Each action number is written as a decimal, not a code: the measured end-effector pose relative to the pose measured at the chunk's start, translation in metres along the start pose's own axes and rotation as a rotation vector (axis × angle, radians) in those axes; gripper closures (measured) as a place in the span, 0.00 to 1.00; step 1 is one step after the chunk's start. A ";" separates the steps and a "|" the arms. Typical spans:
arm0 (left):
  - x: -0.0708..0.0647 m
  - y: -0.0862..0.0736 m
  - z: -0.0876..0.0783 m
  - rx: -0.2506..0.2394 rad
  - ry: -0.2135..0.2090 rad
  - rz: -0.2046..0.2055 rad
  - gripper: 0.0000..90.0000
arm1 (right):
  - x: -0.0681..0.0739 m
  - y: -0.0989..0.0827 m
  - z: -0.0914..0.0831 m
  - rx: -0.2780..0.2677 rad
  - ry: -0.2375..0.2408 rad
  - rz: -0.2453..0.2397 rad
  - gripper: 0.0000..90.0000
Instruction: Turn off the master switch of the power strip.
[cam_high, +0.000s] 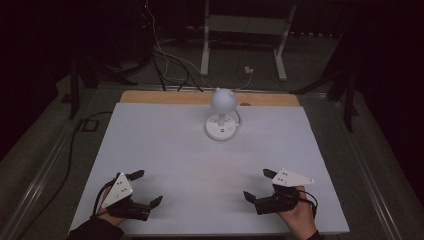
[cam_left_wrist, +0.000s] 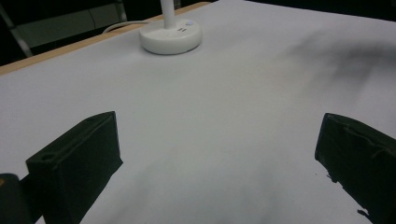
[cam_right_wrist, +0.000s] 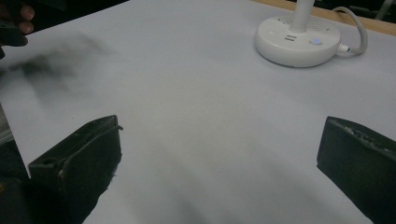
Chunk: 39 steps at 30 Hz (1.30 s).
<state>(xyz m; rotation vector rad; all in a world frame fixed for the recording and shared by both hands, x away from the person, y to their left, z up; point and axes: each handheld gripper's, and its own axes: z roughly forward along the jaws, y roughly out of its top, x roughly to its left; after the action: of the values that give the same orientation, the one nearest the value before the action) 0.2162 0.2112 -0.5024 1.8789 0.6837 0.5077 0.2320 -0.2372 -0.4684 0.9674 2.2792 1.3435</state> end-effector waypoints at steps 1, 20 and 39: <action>0.000 0.000 0.000 -0.001 0.000 0.000 0.01 | 0.000 0.001 0.001 0.004 0.001 0.000 0.00; -0.001 0.000 0.000 -0.008 -0.014 -0.002 0.01 | -0.011 0.038 0.008 -0.011 0.001 -0.006 0.00; -0.002 0.001 -0.001 -0.019 -0.029 -0.004 0.01 | -0.024 0.067 0.024 -0.026 -0.020 -0.024 0.00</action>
<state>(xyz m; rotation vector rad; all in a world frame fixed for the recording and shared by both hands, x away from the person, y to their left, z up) 0.2142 0.2103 -0.5011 1.8631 0.6608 0.4816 0.2892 -0.2168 -0.4237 0.9382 2.2458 1.3450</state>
